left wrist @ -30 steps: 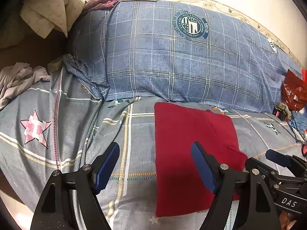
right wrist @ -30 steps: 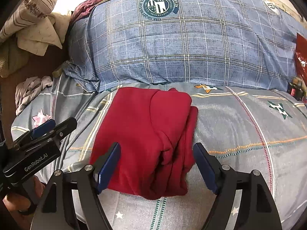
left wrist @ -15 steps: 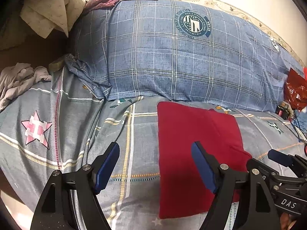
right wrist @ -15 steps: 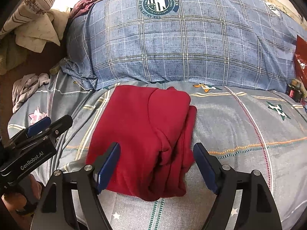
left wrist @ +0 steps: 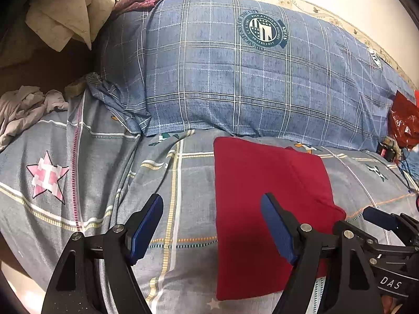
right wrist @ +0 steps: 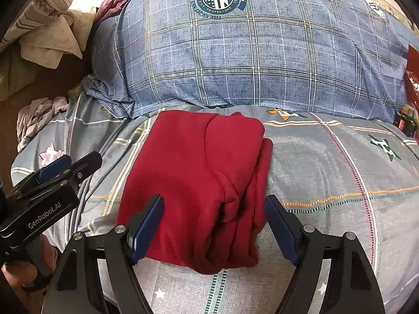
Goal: Fold small clothes
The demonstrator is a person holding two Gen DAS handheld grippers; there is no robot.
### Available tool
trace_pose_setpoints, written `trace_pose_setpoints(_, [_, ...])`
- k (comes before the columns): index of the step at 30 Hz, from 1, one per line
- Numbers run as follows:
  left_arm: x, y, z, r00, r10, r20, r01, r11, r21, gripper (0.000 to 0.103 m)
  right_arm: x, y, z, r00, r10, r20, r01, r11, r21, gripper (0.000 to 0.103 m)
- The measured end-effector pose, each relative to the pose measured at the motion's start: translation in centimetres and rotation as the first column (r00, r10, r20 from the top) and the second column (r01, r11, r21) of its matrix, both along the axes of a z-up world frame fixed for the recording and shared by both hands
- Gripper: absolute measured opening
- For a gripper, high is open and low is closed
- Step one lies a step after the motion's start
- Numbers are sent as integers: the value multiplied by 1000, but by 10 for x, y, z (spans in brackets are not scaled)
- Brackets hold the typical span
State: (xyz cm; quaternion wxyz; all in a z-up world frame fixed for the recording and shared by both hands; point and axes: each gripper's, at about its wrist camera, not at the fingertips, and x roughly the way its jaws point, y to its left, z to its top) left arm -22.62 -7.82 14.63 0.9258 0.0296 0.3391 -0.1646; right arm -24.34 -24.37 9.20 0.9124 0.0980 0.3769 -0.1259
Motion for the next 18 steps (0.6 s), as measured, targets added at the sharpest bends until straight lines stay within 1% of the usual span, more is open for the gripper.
trace_pose_setpoints(18, [0,-3,-2,1000,-3,5,3,1000,0,77,4,-2,-4,1000,4,-16,-4,1000,13,80])
